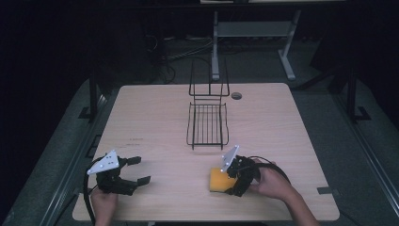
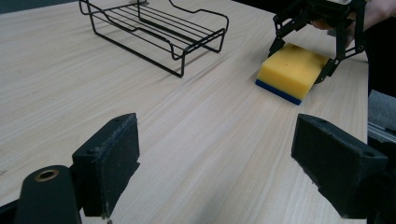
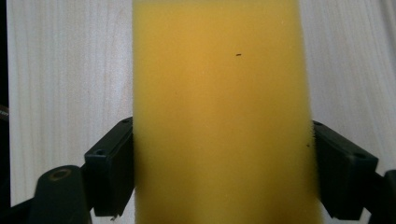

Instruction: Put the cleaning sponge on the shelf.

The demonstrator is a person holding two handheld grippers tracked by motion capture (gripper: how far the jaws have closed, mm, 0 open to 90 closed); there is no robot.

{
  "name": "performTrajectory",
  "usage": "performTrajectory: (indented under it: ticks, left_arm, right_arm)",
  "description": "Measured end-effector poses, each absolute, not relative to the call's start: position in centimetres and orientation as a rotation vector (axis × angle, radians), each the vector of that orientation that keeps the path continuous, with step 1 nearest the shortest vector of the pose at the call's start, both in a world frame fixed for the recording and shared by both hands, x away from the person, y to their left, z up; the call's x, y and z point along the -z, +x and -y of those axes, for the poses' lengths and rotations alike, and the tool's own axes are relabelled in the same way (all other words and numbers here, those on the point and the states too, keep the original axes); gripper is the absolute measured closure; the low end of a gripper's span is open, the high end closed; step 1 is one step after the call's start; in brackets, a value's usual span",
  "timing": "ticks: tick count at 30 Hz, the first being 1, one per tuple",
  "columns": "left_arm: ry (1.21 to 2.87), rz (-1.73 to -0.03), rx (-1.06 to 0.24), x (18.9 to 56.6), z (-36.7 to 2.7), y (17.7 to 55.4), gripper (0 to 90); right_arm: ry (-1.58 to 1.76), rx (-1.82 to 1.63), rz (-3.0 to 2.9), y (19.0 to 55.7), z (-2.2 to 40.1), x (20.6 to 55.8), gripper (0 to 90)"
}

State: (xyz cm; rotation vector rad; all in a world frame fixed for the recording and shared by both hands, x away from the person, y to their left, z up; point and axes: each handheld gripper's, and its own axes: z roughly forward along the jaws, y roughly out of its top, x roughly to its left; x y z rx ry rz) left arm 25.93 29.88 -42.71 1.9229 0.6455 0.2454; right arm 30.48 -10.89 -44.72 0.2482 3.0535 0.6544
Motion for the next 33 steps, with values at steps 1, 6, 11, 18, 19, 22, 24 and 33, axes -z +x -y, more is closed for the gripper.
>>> performTrajectory:
  ticks: [1, 6, 11, 18, 19, 22, 24, 33]
  left_arm:
    - [1.923, -0.645, -0.246, 42.7, -29.9, 25.9, 14.6]
    - [1.922, -0.645, -0.246, 42.7, -30.0, 25.9, 14.6]
    - [1.920, -0.645, -0.246, 42.7, -30.0, 25.9, 14.6]
    - [1.922, -0.645, -0.246, 42.6, -30.0, 25.9, 14.7]
    - [1.922, -0.645, -0.247, 42.6, -30.0, 25.9, 14.6]
    - [1.919, -0.647, -0.245, 42.6, -30.0, 25.9, 14.6]
    - [1.918, -0.647, -0.245, 42.6, -30.0, 25.9, 14.6]
    - [1.918, -0.645, -0.247, 42.6, -30.0, 25.9, 14.6]
  right_arm:
    - [0.248, -0.654, -3.053, 30.5, 10.9, 44.7, 19.5]
    - [0.247, -0.660, -3.055, 30.5, 10.9, 44.7, 20.6]
    - [0.246, -0.666, -3.054, 30.6, 10.9, 44.4, 21.0]
    - [0.239, -0.685, -3.051, 31.1, 10.7, 43.4, 21.0]
    - [0.245, -0.683, -3.052, 31.1, 10.6, 43.3, 21.0]
    - [0.247, -0.697, -3.052, 31.6, 10.5, 42.9, 21.0]
    - [0.247, -0.696, -3.051, 31.8, 10.4, 42.7, 21.0]
    - [0.260, -0.724, -3.045, 32.9, 10.5, 41.9, 21.0]
